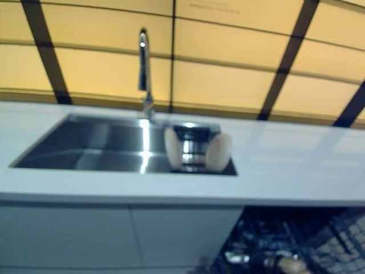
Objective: Take plates into dishwasher
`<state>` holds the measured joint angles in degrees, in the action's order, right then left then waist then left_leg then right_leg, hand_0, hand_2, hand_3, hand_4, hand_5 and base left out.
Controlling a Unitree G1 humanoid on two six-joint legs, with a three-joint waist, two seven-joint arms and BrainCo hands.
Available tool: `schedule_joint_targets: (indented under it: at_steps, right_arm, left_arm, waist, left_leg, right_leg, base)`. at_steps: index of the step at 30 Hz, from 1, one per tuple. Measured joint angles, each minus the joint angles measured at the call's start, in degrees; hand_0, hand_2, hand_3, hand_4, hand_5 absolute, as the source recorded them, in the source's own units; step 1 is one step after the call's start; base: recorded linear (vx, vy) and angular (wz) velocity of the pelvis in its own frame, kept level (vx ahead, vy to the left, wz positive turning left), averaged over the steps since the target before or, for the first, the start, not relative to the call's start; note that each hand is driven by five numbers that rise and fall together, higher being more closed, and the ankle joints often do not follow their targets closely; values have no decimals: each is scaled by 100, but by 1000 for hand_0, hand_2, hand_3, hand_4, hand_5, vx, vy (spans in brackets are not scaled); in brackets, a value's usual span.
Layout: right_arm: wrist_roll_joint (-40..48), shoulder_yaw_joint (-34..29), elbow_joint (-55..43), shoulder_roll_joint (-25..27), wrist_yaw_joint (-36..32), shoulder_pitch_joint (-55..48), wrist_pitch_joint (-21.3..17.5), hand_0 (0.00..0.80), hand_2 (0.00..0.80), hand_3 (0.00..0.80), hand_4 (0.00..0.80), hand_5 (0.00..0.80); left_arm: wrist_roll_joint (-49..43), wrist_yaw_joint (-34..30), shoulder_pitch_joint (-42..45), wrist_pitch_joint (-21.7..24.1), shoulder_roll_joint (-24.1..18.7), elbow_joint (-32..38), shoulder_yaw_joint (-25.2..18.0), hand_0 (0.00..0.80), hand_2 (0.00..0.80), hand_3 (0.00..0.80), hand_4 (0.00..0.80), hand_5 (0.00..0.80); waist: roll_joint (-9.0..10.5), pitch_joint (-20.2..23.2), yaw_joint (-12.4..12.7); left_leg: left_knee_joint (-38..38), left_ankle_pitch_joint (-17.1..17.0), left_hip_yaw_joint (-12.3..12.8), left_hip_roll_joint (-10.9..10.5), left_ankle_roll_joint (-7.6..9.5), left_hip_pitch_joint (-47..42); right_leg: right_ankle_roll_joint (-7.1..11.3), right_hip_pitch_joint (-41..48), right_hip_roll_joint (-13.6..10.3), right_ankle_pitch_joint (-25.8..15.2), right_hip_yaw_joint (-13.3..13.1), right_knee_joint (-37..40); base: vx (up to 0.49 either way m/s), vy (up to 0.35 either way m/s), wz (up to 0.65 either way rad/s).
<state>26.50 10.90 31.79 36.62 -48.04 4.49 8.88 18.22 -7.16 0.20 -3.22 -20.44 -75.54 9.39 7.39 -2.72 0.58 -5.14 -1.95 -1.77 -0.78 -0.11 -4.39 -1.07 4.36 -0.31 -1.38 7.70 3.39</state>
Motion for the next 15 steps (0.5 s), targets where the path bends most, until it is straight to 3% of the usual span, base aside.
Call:
schedule_joint_targets:
  at_steps: [2,5,8,10,15]
  right_arm:
    - [660,-202,-668,17,-40,25,274,0,0,0,0,0]
    - [1594,-599,-1050,-17,278,285,310,0,0,0,0,0]
    - [2052,-914,-936,32,847,627,306,0,0,0,0,0]
    - [2331,-1111,-763,50,1653,992,182,0,0,0,0,0]
    - [2352,-1187,245,447,2761,1851,92,0,0,0,0,0]
  left_arm:
    - [1,-1,21,4,3,68,-106,0,0,0,0,0]
    - [2,4,49,10,27,75,-176,0,0,0,0,0]
    - [3,11,40,17,38,77,-173,0,0,0,0,0]
    - [5,19,33,11,75,79,-168,0,0,0,0,0]
    - [65,56,-51,8,157,94,-148,0,0,0,0,0]
  waist:
    - [44,-22,-94]
    - [27,-36,-142]
    - [4,-53,-146]
    - [-31,-77,-144]
    - [-143,-155,-114]
  left_leg:
    - [-3,0,3,-8,1,2]
    - [-6,9,25,-22,15,-3]
    - [-7,12,46,-24,18,-9]
    - [-5,9,74,-25,19,-17]
    - [-2,4,111,-30,24,-27]
  right_leg:
    - [13,12,-9,-10,-5,23]
    - [30,37,-19,-58,-50,94]
    - [36,43,-19,-70,-72,108]
    - [32,48,-19,-87,-83,121]
    - [36,59,-21,-112,-106,139]
  base:
    - [40,25,-2]
    - [41,18,-5]
    - [45,25,-5]
    - [38,40,-4]
    - [30,36,-2]
